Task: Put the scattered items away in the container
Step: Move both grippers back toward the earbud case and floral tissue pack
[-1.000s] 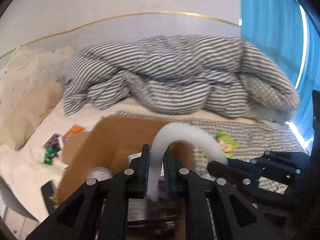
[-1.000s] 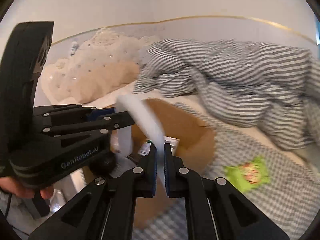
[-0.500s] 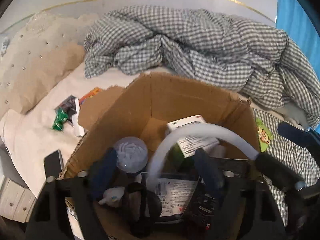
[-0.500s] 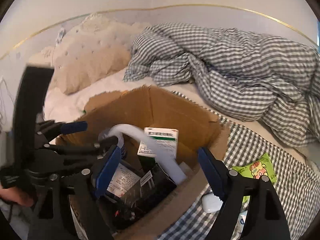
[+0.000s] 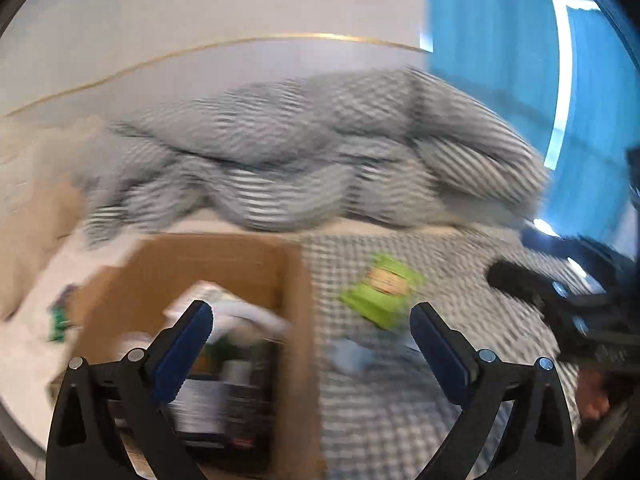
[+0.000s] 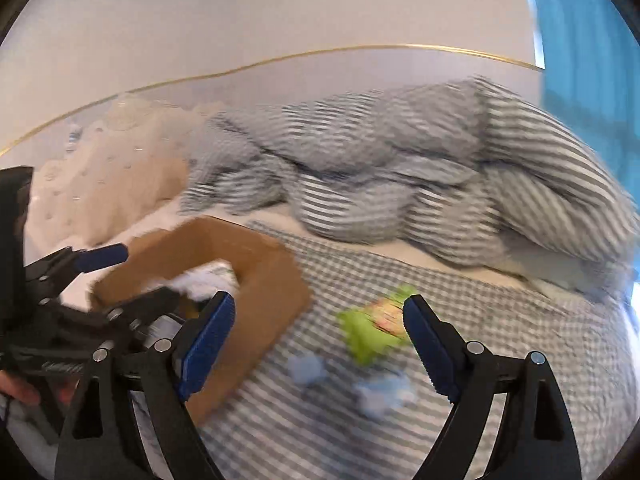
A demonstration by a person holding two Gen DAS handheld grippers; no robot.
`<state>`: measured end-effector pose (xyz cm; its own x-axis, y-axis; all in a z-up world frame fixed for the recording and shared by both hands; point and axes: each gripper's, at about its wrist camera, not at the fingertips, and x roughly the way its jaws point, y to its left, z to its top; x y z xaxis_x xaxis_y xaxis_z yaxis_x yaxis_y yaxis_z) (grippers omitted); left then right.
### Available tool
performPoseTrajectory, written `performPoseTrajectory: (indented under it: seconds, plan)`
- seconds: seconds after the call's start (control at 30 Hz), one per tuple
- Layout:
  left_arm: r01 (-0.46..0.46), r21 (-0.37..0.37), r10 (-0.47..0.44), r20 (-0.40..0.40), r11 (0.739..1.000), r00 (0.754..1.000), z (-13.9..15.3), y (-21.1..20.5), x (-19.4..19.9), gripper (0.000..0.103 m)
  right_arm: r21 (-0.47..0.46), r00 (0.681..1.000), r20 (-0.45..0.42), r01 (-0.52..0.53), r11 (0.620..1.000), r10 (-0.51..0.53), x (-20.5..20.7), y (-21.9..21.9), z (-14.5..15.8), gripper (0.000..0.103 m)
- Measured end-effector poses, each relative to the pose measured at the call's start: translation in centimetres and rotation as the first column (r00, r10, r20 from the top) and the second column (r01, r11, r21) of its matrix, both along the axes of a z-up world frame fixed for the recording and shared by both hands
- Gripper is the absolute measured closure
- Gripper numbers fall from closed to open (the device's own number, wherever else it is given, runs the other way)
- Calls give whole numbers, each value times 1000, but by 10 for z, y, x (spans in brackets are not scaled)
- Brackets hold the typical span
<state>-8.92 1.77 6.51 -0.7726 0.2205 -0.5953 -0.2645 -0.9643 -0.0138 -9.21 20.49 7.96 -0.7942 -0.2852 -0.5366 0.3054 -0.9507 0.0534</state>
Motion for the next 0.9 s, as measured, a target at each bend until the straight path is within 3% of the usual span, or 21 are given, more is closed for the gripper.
performPoseTrajectory:
  seconds: [0.1,0.2,0.33,0.53,0.67,0.9]
  plan:
    - [68,-65,-65,39,996,997,-30,37,3,2,10,997,33,64,998,-64,6,41,-20,17]
    - [112,-107,-102,101,988,990,-67,70,-2,2,6,990,119,82,997,-82,4,70,-50,17]
    - [143,-173,-113,175,974,978,-113,93,-16,2,8,976,204,72,997,-72,-3,84,-90,17]
    - [143,-201,-90,251,969,964,-160,91,-38,2,18,954,299,-30,999,23,-23,72,-139,17]
    - [114,-199,-64,241,973,968,-173,91,-52,2,75,942,324,-115,991,85,-41,57,-156,15]
    - [98,-273,-31,240,957,970,-198,99,-79,2,162,920,367,-212,964,141,-73,37,-181,15]
